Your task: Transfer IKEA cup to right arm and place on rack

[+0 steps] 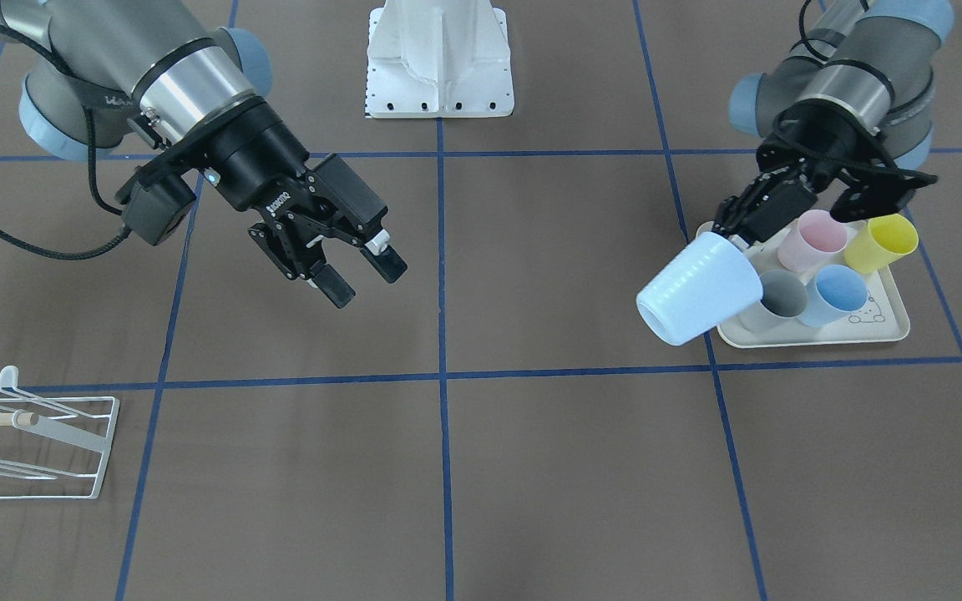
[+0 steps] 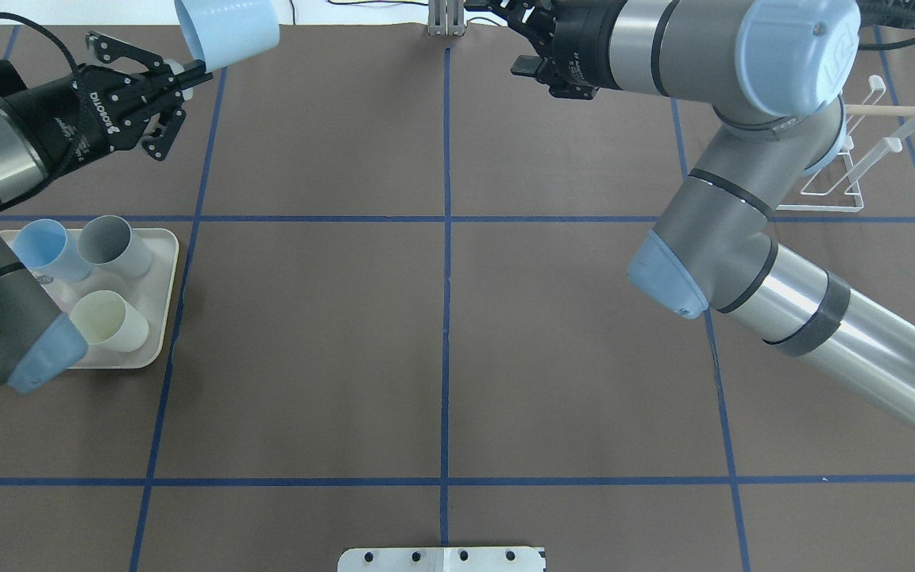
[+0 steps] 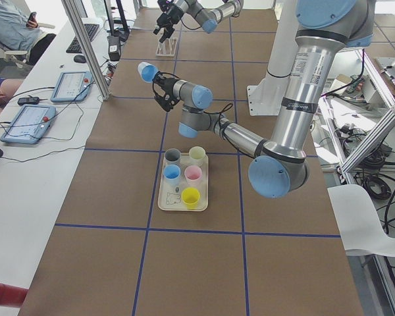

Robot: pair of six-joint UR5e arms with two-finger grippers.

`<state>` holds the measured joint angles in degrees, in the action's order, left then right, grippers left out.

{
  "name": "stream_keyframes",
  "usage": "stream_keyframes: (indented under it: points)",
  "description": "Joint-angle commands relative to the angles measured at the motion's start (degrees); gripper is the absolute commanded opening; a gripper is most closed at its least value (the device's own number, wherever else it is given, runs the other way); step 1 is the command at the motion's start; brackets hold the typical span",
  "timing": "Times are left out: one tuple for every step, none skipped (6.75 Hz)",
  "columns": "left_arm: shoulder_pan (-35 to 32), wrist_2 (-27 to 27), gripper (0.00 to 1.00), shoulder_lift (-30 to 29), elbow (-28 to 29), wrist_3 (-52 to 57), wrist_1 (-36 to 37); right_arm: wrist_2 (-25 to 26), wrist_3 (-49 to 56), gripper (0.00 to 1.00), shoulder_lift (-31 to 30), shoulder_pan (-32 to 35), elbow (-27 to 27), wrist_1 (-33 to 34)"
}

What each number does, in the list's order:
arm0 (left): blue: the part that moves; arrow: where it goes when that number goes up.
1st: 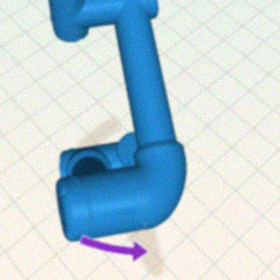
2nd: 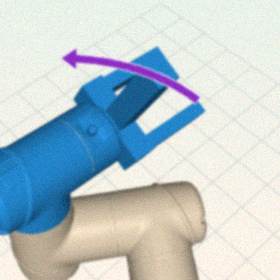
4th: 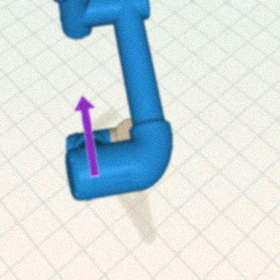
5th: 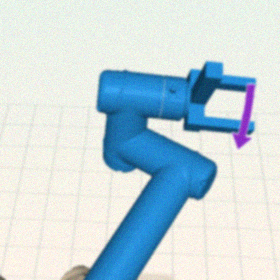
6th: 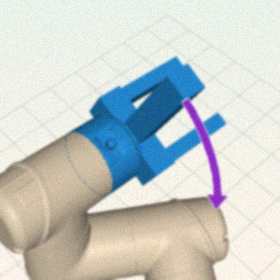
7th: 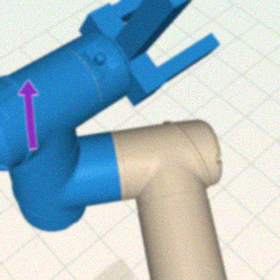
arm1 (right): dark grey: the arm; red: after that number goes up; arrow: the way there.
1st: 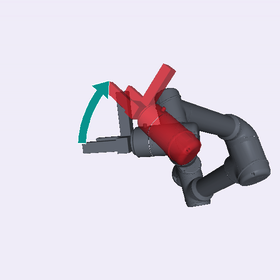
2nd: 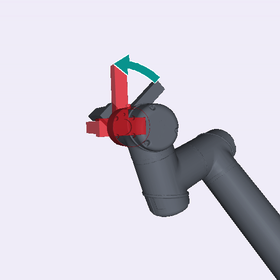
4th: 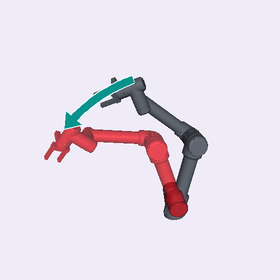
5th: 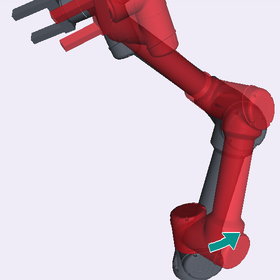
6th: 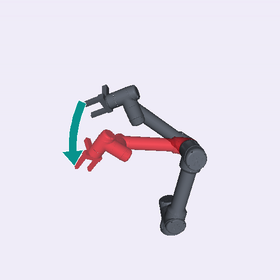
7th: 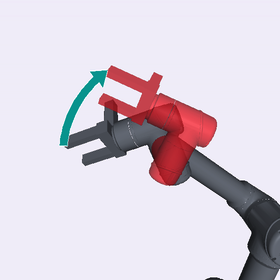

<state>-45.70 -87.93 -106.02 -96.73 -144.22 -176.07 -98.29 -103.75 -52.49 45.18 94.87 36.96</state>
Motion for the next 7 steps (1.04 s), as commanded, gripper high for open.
stream_keyframes:
  points:
    - [6.0,5.9,0.0,-5.2,0.2,-4.3,-0.2,3.7,-6.3,1.0,3.8,-3.4,-3.8,-9.5]
    - [6.8,6.0,0.0,-6.6,0.7,-4.3,0.0,7.6,-6.7,1.0,4.6,-5.9,-4.9,-13.9]
    - [7.0,6.0,0.0,-6.9,0.8,-4.4,-0.1,10.9,-7.4,1.0,5.0,-7.9,-4.9,-14.4]
    - [7.0,6.0,0.0,-6.9,0.8,-5.1,-0.1,11.2,-7.4,1.0,5.0,-8.3,-4.9,-14.9]
    - [7.0,6.1,0.0,-7.4,0.8,-5.6,-0.1,11.5,-7.4,1.0,5.0,-8.4,-5.0,-15.2]
    - [7.1,6.4,0.0,-8.0,0.8,-6.3,-0.1,11.8,-7.3,1.0,4.9,-8.4,-5.1,-15.2]
    - [7.2,6.5,0.0,-8.5,0.6,-6.6,-0.1,11.9,-7.2,1.0,4.9,-8.4,-5.4,-15.2]
